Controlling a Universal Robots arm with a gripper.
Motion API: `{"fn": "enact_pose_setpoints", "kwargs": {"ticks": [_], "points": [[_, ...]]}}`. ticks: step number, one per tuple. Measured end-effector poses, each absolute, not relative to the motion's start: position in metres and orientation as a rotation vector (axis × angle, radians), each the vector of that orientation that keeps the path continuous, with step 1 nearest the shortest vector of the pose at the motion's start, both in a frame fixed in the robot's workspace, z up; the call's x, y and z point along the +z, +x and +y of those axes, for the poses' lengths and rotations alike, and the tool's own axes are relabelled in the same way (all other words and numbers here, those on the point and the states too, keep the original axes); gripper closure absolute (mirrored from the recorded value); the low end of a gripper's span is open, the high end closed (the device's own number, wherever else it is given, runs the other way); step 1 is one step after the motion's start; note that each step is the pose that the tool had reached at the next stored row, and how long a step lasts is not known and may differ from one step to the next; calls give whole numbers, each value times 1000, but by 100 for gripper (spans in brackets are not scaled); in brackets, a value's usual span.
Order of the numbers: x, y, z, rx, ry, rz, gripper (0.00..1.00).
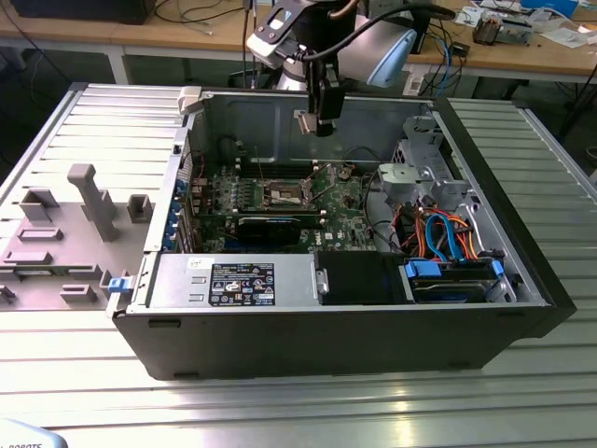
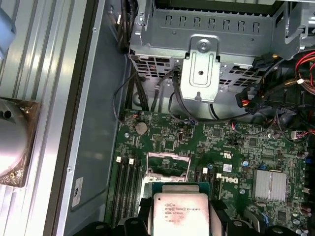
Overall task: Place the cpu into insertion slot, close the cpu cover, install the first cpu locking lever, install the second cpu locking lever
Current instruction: 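Place the cpu into insertion slot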
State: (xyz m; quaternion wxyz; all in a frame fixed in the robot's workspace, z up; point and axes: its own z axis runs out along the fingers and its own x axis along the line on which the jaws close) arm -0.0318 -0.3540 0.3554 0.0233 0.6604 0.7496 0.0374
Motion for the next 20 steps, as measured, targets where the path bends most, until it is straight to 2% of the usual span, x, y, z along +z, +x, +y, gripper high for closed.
{"fn": "enact_pose_setpoints", "kwargs": {"ticks": [11, 20], "points": [[333, -34, -353, 113, 2123, 2245, 46], [330, -40, -353, 113, 2127, 2242, 46]]}}
